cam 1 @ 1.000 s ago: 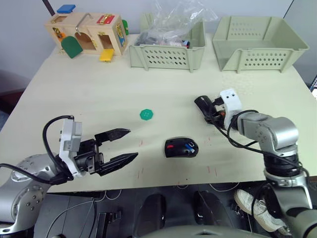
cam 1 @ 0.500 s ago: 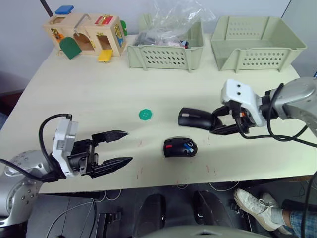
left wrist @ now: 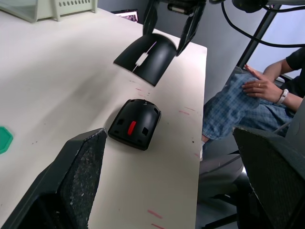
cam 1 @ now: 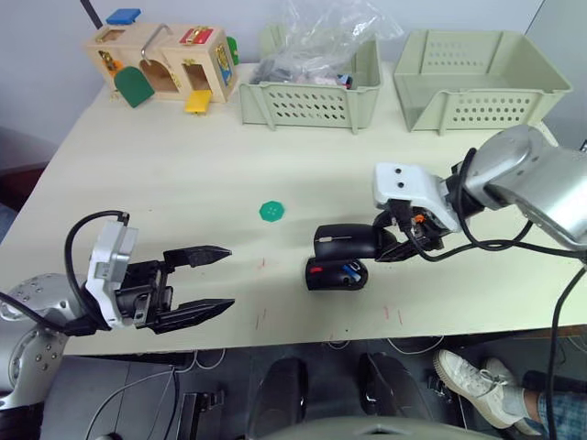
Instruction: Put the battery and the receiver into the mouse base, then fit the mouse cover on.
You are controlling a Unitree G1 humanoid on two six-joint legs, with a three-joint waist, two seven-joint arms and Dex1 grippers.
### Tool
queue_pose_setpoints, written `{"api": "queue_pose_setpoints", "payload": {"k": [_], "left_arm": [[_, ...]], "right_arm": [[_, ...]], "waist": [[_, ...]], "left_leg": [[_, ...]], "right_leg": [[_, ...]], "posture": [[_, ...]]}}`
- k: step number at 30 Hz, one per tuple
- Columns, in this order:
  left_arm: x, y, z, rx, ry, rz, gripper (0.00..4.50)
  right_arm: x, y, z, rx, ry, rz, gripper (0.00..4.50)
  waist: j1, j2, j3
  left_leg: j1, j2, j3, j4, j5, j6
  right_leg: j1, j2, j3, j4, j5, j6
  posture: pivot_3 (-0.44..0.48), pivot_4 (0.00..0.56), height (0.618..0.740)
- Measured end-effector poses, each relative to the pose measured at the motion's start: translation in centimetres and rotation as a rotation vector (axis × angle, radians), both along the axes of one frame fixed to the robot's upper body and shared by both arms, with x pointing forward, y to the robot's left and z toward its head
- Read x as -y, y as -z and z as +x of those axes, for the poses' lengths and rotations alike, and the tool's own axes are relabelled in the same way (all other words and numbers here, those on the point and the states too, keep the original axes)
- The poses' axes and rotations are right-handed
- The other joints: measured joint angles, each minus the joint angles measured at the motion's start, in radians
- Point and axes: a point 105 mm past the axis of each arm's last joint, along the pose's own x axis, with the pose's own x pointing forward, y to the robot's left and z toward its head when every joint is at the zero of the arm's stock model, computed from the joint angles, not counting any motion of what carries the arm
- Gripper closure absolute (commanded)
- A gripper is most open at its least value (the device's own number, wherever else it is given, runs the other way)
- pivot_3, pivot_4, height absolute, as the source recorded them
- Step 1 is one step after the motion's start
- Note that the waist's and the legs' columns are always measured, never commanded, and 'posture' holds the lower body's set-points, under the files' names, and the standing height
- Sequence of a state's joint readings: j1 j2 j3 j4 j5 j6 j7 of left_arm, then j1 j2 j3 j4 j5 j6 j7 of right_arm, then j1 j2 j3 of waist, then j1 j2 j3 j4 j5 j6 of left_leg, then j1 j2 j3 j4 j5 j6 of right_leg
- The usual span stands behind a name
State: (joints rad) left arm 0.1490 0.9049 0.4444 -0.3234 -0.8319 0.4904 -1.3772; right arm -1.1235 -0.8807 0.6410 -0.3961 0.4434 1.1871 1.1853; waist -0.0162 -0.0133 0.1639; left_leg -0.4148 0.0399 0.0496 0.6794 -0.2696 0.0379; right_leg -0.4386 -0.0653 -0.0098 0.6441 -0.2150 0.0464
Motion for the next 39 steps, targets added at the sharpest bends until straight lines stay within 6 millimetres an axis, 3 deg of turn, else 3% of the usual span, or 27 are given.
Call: {"api": "queue_pose_setpoints", "payload": {"k": [8, 30, 39], "left_arm": [[-0.2, 0.2, -0.1, -0.007, -0.011, 0.007, 0.0], [-0.7, 0.6, -0.4, -0.015, -0.04, 0.019, 0.0], [-0.6, 0.6, -0.4, -0.013, -0.045, 0.023, 0.0]], "right_arm": [[-1.0, 2.4, 0.3, -0.006, -0.008, -0.039, 2.23], [-1.0, 5.5, 0.5, -0.05, 0.035, -0.06, 2.23], [-1.3, 5.8, 0.4, -0.046, 0.013, -0.066, 2.23]], "waist": [[0.002, 0.0, 0.0], [0.002, 0.0, 0.0], [0.002, 0.0, 0.0]], "left_leg": [[-0.001, 0.0, 0.0, 0.001, 0.0, 0.0], [0.0, 0.0, 0.0, 0.003, 0.0, 0.0], [0.0, 0.0, 0.0, 0.003, 0.0, 0.0]], "right_leg": [[0.0, 0.0, 0.0, 0.001, 0.0, 0.0], [0.0, 0.0, 0.0, 0.003, 0.0, 0.0], [0.0, 0.0, 0.0, 0.003, 0.0, 0.0]], "posture": [[0.0, 0.15, 0.74], [0.0, 0.15, 0.74], [0.0, 0.15, 0.74]]}}
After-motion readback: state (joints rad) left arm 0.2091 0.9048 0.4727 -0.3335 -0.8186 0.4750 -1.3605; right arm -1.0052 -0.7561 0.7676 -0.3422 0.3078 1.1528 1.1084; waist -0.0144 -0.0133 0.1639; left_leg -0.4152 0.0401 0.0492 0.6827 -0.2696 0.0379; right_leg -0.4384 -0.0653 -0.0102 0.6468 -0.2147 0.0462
